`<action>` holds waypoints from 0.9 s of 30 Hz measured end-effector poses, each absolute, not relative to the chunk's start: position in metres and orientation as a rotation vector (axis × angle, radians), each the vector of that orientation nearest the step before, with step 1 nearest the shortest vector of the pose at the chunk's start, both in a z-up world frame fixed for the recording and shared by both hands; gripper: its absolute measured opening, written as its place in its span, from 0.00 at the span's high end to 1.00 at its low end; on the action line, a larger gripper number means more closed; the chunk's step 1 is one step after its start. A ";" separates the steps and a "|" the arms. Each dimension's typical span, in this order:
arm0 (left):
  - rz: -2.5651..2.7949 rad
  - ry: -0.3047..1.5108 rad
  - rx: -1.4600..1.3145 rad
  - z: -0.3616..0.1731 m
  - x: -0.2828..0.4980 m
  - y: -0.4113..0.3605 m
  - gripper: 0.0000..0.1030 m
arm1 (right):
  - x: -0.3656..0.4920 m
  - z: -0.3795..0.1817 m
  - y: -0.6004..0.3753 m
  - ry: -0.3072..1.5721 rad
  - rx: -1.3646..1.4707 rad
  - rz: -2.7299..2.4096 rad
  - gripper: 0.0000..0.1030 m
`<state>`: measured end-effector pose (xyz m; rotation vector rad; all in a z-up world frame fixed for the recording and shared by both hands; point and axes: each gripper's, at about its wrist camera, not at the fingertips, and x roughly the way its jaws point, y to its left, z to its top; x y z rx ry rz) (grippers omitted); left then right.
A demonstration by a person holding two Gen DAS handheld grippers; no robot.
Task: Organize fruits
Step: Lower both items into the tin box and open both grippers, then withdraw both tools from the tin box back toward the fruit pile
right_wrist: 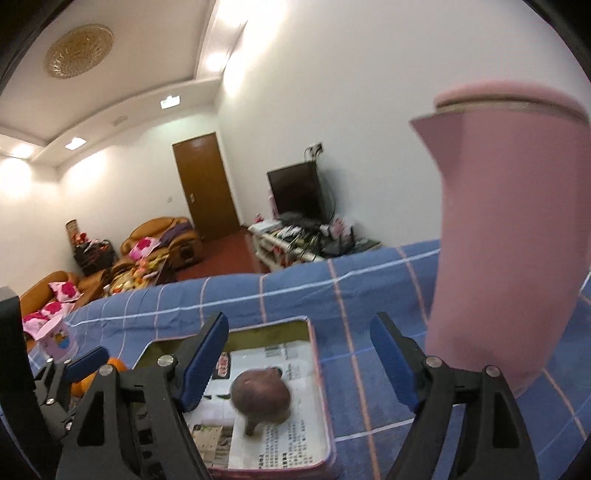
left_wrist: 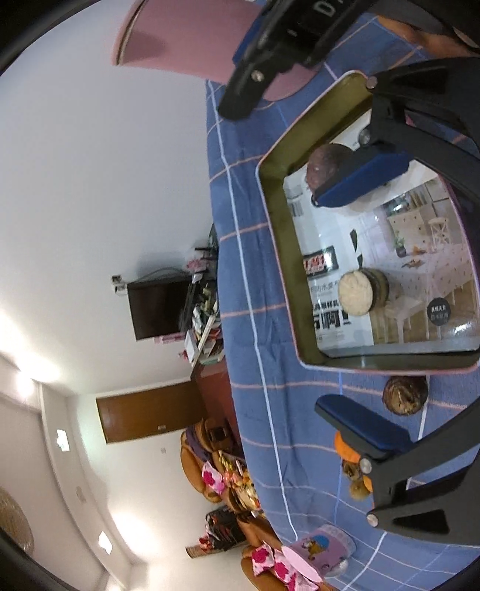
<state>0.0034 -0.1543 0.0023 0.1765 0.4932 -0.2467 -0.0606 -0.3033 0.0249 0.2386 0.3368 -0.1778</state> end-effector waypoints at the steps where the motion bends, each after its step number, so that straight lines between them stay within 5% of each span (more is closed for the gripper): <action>1: -0.238 0.491 0.171 0.003 0.004 -0.152 0.00 | -0.063 0.026 -0.302 0.318 0.227 -0.189 0.22; 5: -0.197 0.466 0.163 0.006 0.003 -0.145 0.00 | -0.069 0.027 -0.293 0.258 0.151 -0.238 0.15; 27: -0.228 0.436 0.218 0.009 -0.021 -0.136 0.00 | -0.083 0.022 -0.275 0.349 0.131 -0.309 0.15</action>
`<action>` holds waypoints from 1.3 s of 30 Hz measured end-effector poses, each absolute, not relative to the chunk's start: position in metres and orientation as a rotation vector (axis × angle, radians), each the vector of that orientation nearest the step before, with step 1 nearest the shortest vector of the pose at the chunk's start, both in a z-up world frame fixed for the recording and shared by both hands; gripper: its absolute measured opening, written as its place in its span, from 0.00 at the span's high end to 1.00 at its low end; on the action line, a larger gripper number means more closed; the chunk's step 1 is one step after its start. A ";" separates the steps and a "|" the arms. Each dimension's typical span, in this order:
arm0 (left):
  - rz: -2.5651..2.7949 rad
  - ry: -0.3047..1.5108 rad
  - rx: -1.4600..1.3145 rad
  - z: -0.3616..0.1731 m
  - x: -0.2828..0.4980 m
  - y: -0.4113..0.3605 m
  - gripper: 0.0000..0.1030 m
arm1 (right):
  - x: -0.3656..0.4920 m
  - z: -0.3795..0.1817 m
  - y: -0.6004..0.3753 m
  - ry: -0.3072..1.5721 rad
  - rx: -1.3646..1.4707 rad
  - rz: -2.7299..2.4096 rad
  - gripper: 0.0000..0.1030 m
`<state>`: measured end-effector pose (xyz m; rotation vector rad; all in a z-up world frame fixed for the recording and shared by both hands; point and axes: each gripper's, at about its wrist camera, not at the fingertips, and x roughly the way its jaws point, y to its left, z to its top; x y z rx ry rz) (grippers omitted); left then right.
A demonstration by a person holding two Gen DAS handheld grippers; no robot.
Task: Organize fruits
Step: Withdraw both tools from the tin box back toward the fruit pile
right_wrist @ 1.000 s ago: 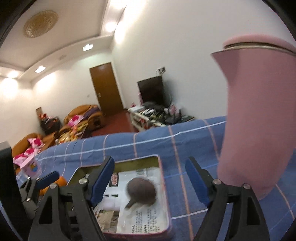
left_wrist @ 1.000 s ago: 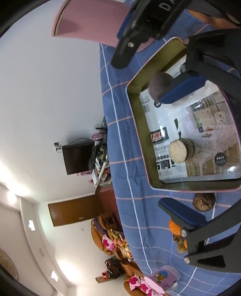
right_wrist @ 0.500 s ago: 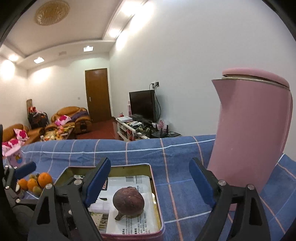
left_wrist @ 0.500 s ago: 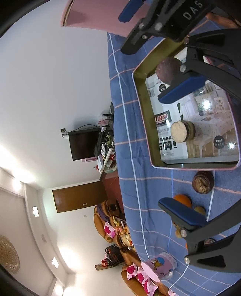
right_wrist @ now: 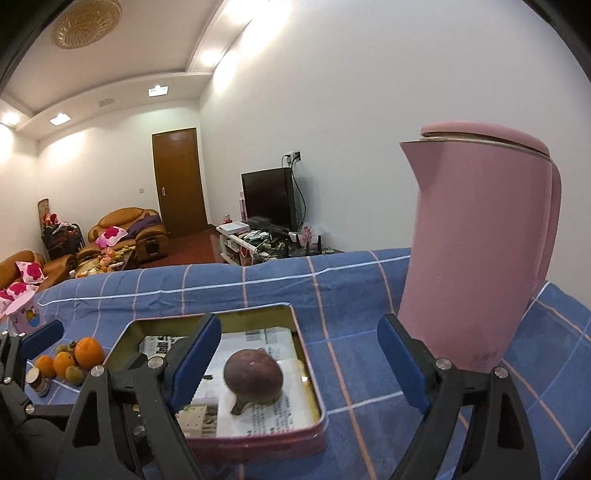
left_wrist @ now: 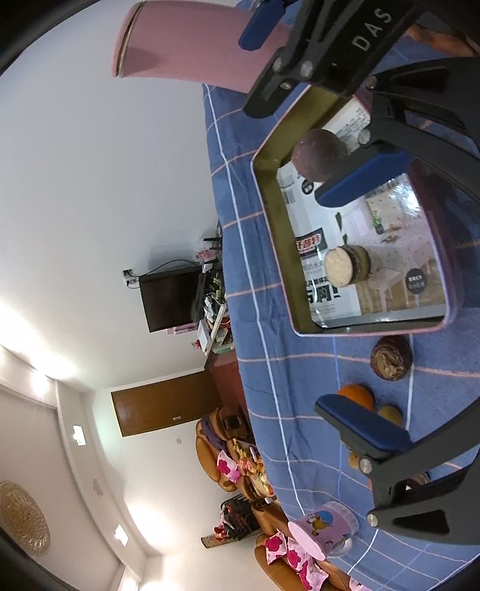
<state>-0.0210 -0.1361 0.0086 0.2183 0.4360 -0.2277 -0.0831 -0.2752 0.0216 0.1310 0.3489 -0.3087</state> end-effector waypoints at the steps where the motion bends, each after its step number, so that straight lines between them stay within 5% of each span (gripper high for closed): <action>1: -0.230 0.436 0.216 0.009 -0.022 -0.133 0.00 | -0.084 0.021 -0.274 0.348 0.135 -0.309 0.15; 39: -0.078 0.600 0.169 -0.008 0.004 0.001 0.00 | -0.074 0.020 -0.168 0.388 0.023 -0.132 0.15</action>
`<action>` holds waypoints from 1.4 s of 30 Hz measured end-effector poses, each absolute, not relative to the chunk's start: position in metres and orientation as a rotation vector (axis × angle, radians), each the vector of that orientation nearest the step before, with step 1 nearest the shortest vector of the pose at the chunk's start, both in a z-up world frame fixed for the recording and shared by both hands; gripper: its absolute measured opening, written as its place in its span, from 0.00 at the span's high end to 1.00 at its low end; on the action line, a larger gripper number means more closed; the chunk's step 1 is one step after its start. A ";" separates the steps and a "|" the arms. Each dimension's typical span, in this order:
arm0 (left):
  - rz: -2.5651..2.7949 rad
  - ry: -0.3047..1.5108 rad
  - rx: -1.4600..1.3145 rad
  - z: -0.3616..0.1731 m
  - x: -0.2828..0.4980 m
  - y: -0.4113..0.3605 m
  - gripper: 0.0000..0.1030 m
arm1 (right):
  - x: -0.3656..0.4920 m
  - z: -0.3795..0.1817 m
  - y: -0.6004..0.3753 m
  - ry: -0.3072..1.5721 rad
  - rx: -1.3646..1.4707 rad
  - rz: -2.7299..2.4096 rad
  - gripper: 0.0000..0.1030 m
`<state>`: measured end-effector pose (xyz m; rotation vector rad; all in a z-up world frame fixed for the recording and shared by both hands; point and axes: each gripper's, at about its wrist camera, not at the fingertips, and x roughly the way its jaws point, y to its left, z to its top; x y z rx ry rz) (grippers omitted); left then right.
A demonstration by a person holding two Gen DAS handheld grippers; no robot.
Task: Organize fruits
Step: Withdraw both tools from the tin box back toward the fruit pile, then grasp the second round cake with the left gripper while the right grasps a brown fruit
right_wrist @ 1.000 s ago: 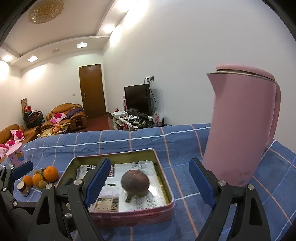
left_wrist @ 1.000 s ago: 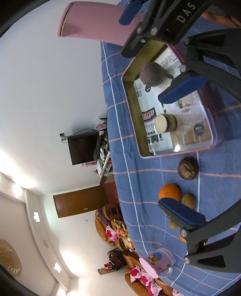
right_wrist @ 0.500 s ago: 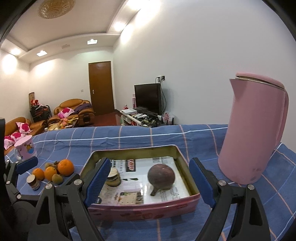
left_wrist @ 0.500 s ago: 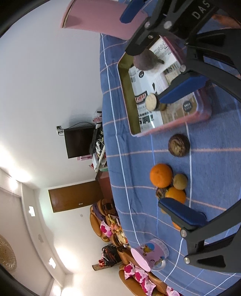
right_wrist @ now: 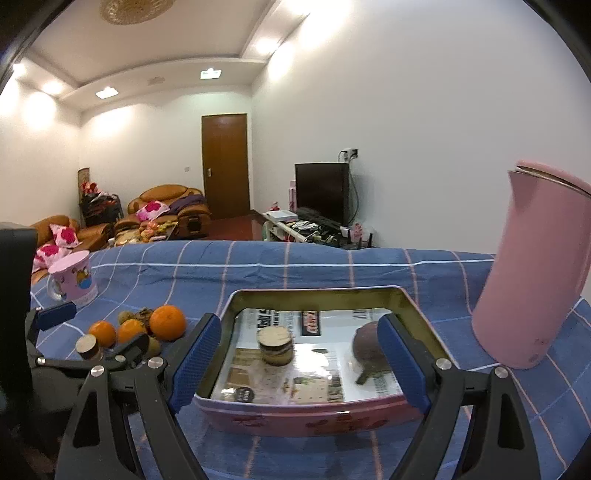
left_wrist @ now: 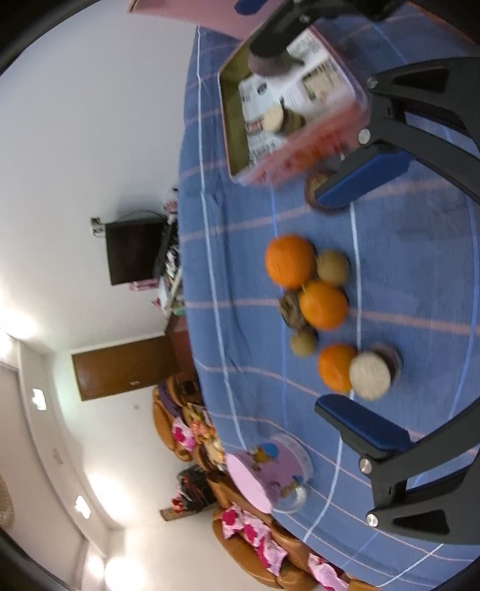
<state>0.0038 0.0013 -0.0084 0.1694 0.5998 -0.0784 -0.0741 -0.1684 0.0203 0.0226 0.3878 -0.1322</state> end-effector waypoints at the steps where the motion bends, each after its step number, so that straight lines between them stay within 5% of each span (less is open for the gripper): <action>1: -0.075 0.622 0.165 -0.011 0.008 0.009 0.00 | -0.072 0.020 -0.165 0.394 0.015 -0.125 0.15; 12: 0.021 0.790 0.068 -0.032 0.036 0.066 0.03 | -0.047 0.011 -0.119 0.472 -0.086 0.019 0.16; 18: 0.013 0.852 0.035 -0.040 0.044 0.074 0.15 | -0.007 -0.009 -0.073 0.607 -0.336 0.101 0.46; 24: -0.027 0.900 -0.023 -0.046 0.051 0.081 0.25 | 0.022 -0.033 -0.045 0.740 -0.596 0.117 0.48; 28: -0.068 0.894 -0.007 -0.046 0.048 0.075 0.46 | 0.026 -0.040 -0.038 0.781 -0.730 0.138 0.49; 34: -0.106 0.891 0.012 -0.043 0.043 0.071 0.58 | 0.047 -0.028 -0.053 0.986 -0.688 0.263 0.62; 42: -0.105 0.830 -0.046 -0.032 0.035 0.080 0.64 | 0.030 -0.011 -0.069 0.909 -0.468 0.275 0.63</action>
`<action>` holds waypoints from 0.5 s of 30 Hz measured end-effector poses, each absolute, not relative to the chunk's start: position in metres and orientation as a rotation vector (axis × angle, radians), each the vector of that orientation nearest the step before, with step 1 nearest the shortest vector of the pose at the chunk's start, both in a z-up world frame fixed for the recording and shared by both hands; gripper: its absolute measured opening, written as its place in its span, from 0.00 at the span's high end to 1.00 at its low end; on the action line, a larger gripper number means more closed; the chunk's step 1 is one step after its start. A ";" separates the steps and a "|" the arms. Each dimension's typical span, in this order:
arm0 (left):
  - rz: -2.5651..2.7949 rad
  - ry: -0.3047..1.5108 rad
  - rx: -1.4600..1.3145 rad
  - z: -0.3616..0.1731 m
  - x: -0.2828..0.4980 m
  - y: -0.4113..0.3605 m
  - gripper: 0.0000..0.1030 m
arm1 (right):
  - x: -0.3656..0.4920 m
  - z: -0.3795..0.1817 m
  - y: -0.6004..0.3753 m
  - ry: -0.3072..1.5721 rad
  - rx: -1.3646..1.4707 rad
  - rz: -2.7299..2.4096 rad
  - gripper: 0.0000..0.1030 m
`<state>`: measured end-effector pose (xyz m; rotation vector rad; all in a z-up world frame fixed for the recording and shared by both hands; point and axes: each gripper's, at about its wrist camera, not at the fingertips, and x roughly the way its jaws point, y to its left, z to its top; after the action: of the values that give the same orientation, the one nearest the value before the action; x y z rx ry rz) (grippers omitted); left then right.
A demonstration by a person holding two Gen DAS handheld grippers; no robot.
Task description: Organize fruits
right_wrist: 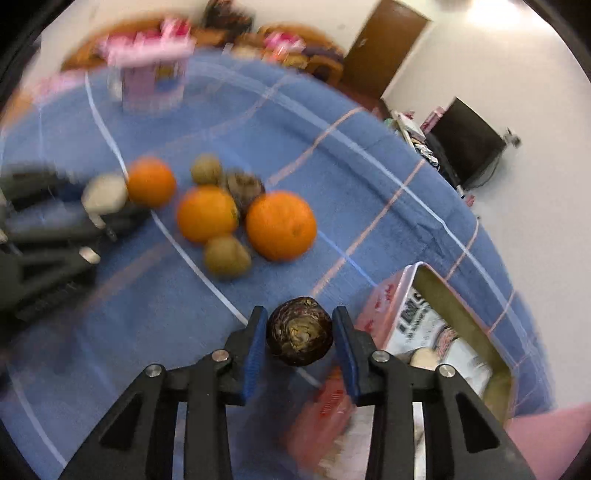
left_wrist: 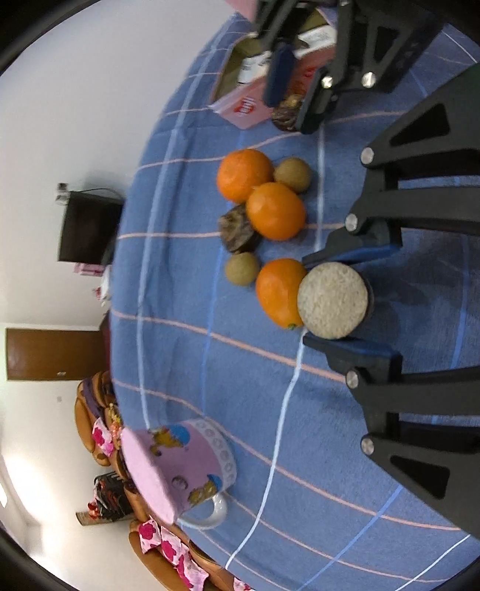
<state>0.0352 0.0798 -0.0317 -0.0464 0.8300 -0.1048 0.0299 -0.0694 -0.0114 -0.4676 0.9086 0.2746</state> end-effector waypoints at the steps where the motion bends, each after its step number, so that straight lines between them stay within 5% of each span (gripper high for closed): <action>1: -0.104 0.797 -0.063 -0.026 0.033 0.083 0.64 | 0.023 -0.003 -0.075 0.866 -0.372 0.285 0.63; 7: -0.128 0.569 -0.171 0.004 0.011 0.104 0.64 | -0.017 0.019 -0.085 0.607 -0.018 0.314 0.63; 15: -0.101 0.513 -0.147 0.005 0.008 0.097 0.64 | -0.035 0.013 -0.095 0.486 0.090 0.270 0.63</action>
<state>0.0075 0.0975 0.0054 -0.1473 0.5129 -0.1009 -0.0351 -0.0953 0.0131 0.0904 0.4856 0.2700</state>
